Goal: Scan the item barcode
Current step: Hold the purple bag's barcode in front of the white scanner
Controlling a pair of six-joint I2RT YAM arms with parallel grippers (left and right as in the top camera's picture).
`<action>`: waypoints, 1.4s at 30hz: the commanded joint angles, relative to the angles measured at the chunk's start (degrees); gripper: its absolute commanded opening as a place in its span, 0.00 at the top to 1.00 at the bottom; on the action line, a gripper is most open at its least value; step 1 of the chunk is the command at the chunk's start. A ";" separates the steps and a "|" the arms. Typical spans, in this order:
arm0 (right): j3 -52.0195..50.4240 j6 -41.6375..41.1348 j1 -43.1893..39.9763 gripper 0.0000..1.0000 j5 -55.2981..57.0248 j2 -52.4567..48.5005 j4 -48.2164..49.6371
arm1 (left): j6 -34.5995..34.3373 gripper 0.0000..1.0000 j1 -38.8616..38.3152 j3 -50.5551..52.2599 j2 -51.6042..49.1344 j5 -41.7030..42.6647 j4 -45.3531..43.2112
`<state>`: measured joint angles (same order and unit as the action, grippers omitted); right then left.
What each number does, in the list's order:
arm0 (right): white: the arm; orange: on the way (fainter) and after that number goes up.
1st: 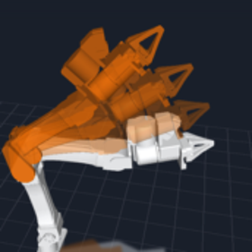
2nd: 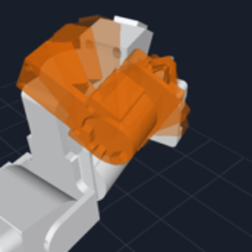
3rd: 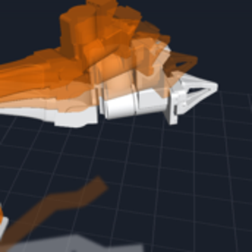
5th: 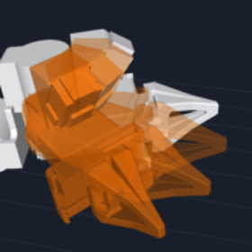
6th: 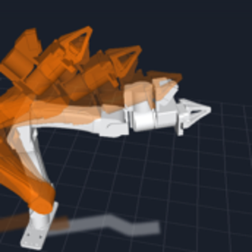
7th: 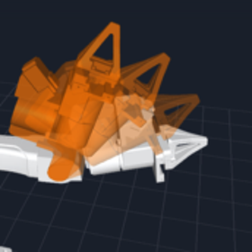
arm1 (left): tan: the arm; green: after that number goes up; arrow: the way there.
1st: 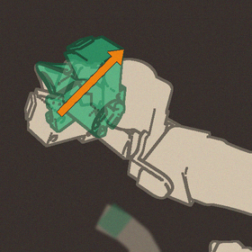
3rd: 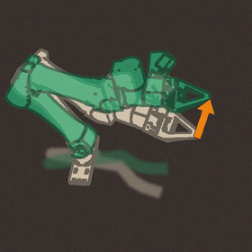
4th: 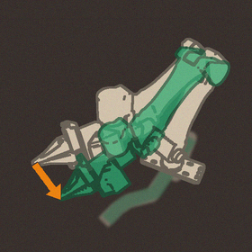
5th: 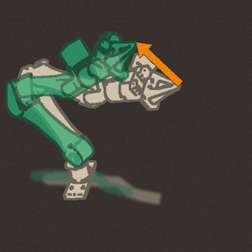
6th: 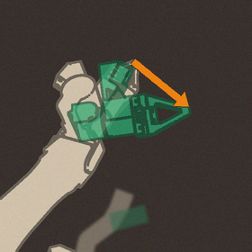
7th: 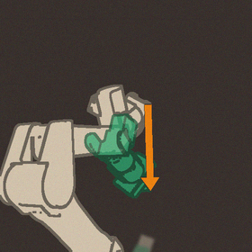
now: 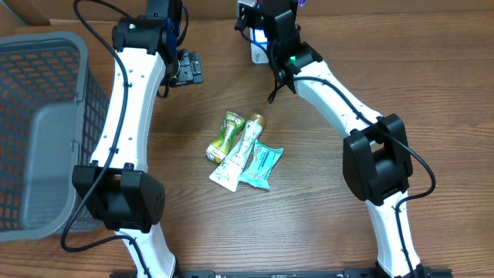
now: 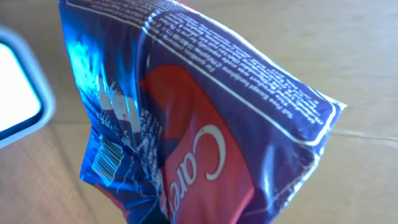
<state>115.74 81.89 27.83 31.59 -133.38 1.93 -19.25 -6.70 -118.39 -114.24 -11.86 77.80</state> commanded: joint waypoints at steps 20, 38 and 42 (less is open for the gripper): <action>-0.02 -5.38 0.59 0.96 -4.70 -3.15 4.87 | 0.42 0.01 -0.07 -0.90 1.09 -0.57 -0.07; -0.02 -6.67 1.46 0.96 -2.78 0.48 -0.61 | 0.42 0.00 -0.07 -0.90 1.09 -0.57 -0.07; -0.02 -19.19 1.03 0.96 -3.19 7.10 -8.74 | 0.42 0.00 -0.07 -0.90 1.09 -0.57 -0.07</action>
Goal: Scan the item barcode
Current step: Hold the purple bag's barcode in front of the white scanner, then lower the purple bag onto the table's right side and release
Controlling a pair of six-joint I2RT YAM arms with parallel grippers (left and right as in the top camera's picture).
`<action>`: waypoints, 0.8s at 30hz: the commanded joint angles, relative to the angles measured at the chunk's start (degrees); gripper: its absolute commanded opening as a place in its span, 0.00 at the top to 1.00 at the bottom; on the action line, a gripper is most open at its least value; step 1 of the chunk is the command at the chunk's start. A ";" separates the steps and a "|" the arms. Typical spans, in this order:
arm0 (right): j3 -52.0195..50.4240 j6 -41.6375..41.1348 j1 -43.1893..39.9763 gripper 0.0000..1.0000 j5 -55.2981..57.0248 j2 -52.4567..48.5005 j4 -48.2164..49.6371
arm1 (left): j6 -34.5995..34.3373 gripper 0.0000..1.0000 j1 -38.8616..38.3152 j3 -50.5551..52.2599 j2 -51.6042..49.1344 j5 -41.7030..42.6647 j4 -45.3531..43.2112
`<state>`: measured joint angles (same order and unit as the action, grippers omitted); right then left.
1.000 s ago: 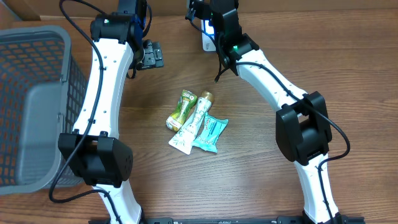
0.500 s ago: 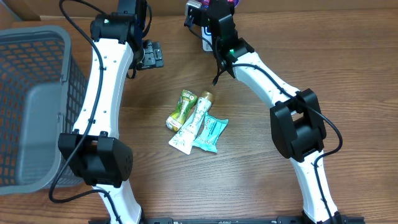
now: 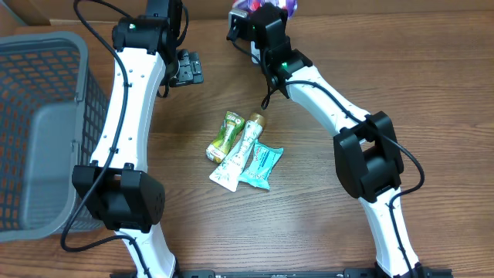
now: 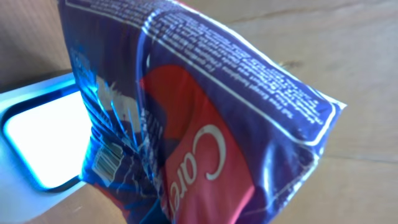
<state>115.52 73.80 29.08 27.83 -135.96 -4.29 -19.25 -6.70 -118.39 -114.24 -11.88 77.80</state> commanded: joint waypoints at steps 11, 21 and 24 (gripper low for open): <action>0.22 -80.81 -3.45 0.96 -0.74 32.44 -38.03 | 0.42 0.00 -0.07 -0.90 1.09 -0.55 -0.07; -1.27 -104.04 -4.94 0.96 -10.80 32.35 -76.54 | 0.42 0.00 -0.07 -0.90 1.09 -0.55 -0.07; -5.22 -104.08 -4.94 0.96 -11.19 32.11 -78.38 | 0.42 0.01 -0.07 -0.90 1.09 -0.55 -0.07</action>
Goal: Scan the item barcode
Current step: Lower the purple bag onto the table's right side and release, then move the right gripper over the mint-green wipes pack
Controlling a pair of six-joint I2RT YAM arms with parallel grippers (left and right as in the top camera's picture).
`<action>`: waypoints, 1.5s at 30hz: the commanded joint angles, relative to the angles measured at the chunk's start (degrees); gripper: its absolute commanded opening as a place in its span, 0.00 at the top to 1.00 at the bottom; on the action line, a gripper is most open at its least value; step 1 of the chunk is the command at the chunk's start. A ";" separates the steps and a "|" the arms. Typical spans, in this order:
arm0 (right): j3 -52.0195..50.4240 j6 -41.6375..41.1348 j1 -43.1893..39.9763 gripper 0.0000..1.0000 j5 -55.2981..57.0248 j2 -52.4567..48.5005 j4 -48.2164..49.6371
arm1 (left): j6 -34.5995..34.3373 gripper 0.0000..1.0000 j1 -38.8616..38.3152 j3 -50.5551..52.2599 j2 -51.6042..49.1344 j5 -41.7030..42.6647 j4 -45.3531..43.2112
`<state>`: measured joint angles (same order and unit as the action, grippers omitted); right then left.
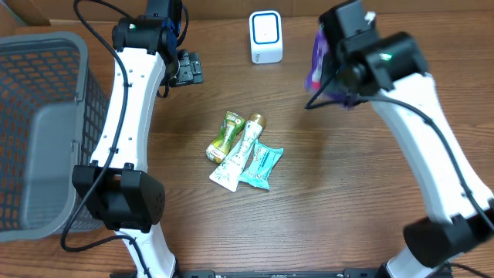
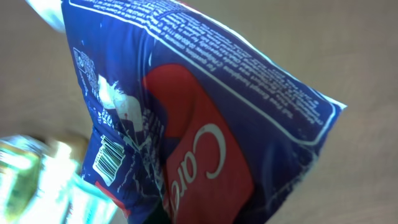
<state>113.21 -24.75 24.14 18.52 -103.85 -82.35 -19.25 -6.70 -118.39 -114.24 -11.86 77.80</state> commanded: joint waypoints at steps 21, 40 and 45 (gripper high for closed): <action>-34.80 5.62 -33.57 0.96 -30.18 0.00 18.23 | 0.42 0.00 -0.07 -0.90 1.09 -0.57 -0.07; -16.39 13.70 -34.86 0.25 -35.78 0.02 1.86 | 0.42 0.00 -0.07 -0.90 1.09 -0.57 -0.07; -15.32 11.93 -23.76 0.16 -40.09 -0.02 3.85 | 0.42 0.01 -0.07 -0.90 1.09 -0.57 -0.07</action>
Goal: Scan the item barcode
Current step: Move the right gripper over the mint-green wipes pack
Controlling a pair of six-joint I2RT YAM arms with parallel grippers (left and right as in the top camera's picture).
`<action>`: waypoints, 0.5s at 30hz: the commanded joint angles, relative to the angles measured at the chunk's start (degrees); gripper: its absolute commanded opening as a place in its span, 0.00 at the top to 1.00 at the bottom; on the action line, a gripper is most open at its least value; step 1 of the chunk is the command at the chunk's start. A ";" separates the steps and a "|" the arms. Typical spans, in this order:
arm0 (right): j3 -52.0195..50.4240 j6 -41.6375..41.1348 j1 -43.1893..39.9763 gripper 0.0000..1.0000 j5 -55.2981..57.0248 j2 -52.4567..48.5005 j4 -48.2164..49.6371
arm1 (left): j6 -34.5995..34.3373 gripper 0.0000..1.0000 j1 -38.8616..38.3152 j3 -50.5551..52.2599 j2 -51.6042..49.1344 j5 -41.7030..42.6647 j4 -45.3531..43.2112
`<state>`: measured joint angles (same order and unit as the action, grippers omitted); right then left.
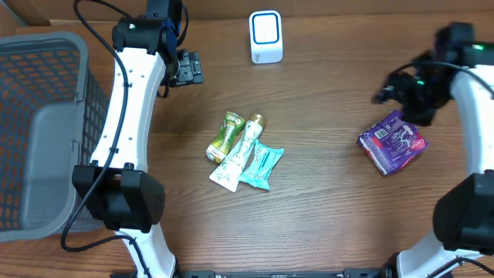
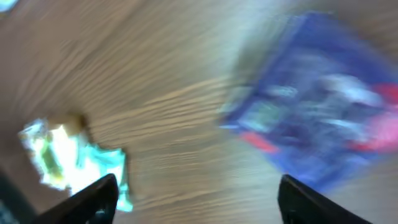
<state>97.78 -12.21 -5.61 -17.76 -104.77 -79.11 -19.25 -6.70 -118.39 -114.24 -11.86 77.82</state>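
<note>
The blue and purple snack bag (image 1: 392, 140) lies flat on the table at the right; the blurred right wrist view shows the bag (image 2: 329, 118) free of the fingers. Just above it, my right gripper (image 1: 409, 99) stands open with nothing between its fingertips (image 2: 87, 199). The white barcode scanner (image 1: 265, 36) stands at the far middle edge. Three sachets (image 1: 244, 151), green, white and teal, lie in a pile at the table's middle, also blurred at the left in the wrist view (image 2: 68, 155). My left gripper (image 1: 187, 68) hangs at the far left, apparently holding nothing.
A grey mesh basket (image 1: 42, 131) fills the left side of the table. The left arm stretches along the basket's right side. Bare wood lies between the sachets and the bag.
My right gripper held the bag in the air right of the scanner. Now the bag lies on the table at the right and the gripper is open above it.
My right gripper held the blue bag by the scanner, its barcode near the scanner's window. Then the bag was right in front of the window. Then it was held clear to the right, and now it lies released on the table's right side.
</note>
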 commanded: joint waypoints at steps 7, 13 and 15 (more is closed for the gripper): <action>-5.60 -10.34 23.43 0.25 -1.68 0.85 11.74 | 0.42 0.00 -0.07 -0.90 1.09 -0.57 -0.09; -13.88 -24.26 34.32 0.38 1.84 0.79 24.92 | 0.42 0.00 -0.07 -0.90 1.09 -0.57 -0.09; -17.40 -30.27 37.24 0.42 2.89 0.79 30.82 | 0.42 0.00 -0.07 -0.90 1.09 -0.57 -0.09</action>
<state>84.58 -30.44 28.45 -17.61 -104.75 -53.10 -19.25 -6.70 -118.39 -114.24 -11.86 77.84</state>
